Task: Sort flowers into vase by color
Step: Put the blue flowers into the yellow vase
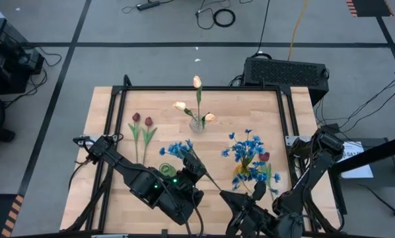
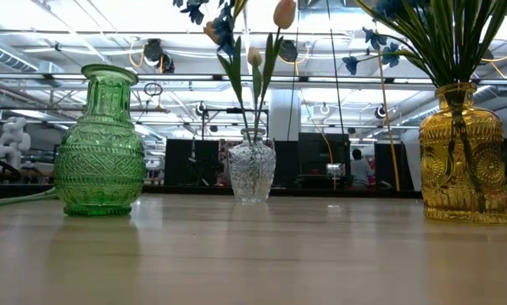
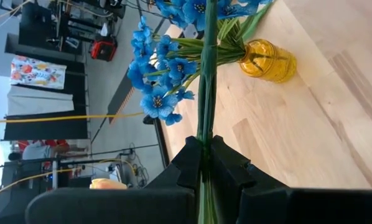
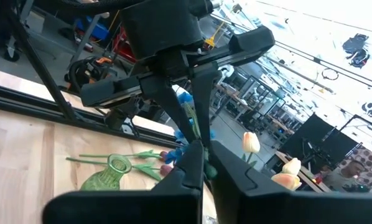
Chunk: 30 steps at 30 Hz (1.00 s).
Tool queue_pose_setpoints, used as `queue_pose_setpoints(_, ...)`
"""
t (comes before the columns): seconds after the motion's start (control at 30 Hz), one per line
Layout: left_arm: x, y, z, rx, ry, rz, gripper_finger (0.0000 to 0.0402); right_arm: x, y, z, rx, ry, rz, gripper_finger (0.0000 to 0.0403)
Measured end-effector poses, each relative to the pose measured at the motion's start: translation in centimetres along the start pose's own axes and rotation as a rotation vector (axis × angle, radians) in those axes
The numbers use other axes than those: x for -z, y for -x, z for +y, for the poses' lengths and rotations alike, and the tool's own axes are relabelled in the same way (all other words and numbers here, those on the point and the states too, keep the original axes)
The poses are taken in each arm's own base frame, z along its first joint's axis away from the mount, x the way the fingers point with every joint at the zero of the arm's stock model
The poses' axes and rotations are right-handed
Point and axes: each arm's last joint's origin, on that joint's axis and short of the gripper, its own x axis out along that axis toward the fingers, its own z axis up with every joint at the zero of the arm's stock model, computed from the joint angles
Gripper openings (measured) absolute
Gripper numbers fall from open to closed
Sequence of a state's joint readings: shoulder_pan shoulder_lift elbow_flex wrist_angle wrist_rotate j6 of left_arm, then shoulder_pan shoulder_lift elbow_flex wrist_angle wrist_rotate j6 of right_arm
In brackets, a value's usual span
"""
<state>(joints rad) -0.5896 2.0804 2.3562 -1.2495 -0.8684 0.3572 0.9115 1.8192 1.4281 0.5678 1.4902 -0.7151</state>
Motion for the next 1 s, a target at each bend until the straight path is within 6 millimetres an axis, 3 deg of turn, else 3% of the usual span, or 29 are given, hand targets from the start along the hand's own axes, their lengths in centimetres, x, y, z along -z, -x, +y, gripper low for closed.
queue_pose_setpoints(0.33,0.0,0.0,0.0,-0.002,0.037,-0.003,0.0032,0.1,0.0,0.0,0.017,0.02,0.016,0.0003)
queue_pose_setpoints(0.47,-0.2,0.4,-0.2,-0.03,0.08,-0.006,0.0076,0.0,0.0,-0.2,0.017,0.023,0.016,0.0002)
queue_pose_setpoints(0.63,-0.3,1.4,-0.1,-0.154,0.106,0.006,0.0159,-0.1,-0.1,-0.5,0.03,0.021,0.027,0.0001)
queue_pose_setpoints(0.8,-0.3,4.1,0.3,-0.198,0.154,-0.058,0.023,-0.4,-0.3,-1.4,0.034,0.02,0.029,0.0001)
queue_pose_setpoints(1.0,0.2,9.0,1.5,-0.21,0.586,-0.217,0.0248,-1.2,-0.7,-3.4,0.04,0.001,0.028,0.0)
